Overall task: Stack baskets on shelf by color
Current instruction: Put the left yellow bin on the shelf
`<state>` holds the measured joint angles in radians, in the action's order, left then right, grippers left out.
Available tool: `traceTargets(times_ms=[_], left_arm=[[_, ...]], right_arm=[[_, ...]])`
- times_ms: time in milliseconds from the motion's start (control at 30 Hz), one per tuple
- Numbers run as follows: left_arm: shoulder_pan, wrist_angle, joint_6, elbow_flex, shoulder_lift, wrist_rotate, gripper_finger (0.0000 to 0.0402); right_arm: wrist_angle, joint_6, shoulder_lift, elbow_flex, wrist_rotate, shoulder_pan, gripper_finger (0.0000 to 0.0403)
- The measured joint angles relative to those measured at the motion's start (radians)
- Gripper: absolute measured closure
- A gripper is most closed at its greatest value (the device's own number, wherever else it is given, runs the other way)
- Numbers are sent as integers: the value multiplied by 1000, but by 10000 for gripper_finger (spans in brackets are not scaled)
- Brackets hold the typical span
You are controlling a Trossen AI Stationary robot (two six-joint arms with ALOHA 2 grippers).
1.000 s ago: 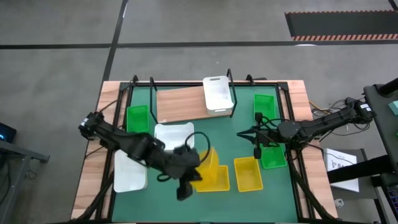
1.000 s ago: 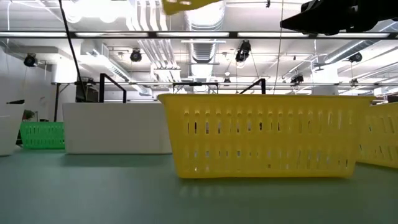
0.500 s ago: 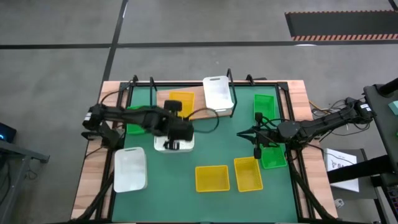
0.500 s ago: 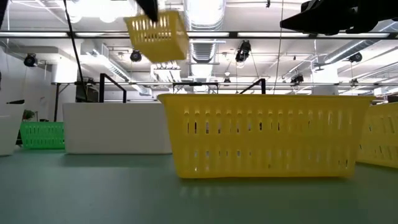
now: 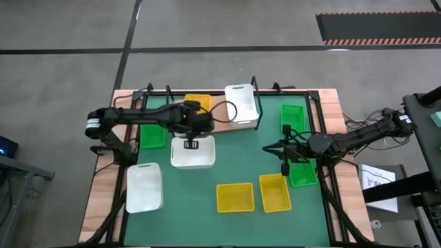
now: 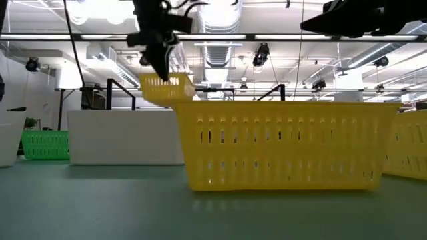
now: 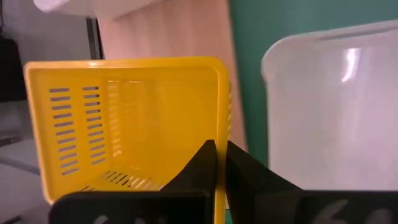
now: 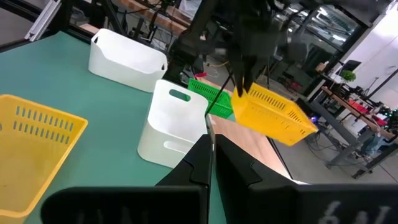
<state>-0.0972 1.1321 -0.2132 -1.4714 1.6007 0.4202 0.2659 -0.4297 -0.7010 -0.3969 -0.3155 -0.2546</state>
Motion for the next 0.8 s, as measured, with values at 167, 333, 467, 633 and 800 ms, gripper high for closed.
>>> traceTargets(times_ms=[167,333,467,633,800], left_arm=[[-48,-66,-6,92,-46,-5,402],[-76,-94,-18,148,-62,-40,402],[-97,-150,-30,189,-61,-56,402],[-123,-201,-29,242,-61,-55,401],[-134,-242,-28,268,-61,-55,401]], right_arm=[[0,-1,0,0,0,0,392],[0,-7,0,0,0,0,392],[0,-13,0,0,0,0,392],[0,-11,0,0,0,0,392],[0,-13,0,0,0,0,392]])
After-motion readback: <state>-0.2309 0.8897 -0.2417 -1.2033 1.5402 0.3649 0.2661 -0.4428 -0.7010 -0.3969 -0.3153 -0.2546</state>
